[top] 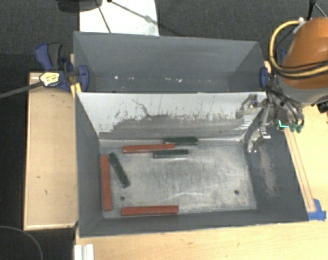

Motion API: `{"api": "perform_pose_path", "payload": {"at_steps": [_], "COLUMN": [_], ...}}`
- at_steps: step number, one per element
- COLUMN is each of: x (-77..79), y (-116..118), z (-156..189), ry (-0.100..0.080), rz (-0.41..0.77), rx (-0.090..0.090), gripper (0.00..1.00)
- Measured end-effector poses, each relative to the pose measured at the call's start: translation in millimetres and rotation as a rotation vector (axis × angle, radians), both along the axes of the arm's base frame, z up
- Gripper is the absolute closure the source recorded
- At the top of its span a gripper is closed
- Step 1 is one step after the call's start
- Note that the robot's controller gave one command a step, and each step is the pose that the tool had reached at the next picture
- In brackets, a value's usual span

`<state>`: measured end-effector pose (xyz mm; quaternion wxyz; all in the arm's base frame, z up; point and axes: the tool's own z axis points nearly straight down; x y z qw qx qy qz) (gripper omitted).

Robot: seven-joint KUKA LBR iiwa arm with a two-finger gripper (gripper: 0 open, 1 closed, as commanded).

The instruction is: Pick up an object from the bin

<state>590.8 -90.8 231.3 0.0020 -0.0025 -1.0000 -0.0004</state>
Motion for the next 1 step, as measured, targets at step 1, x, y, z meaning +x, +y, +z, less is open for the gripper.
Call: {"api": "perform_pose_path", "payload": {"at_steps": [1], "x": [1.5], "y": [0.2], "z": [4.8], "ry": [-0.008], "rz": [0.002], "rx": [-0.001], "gripper": [0.0]}}
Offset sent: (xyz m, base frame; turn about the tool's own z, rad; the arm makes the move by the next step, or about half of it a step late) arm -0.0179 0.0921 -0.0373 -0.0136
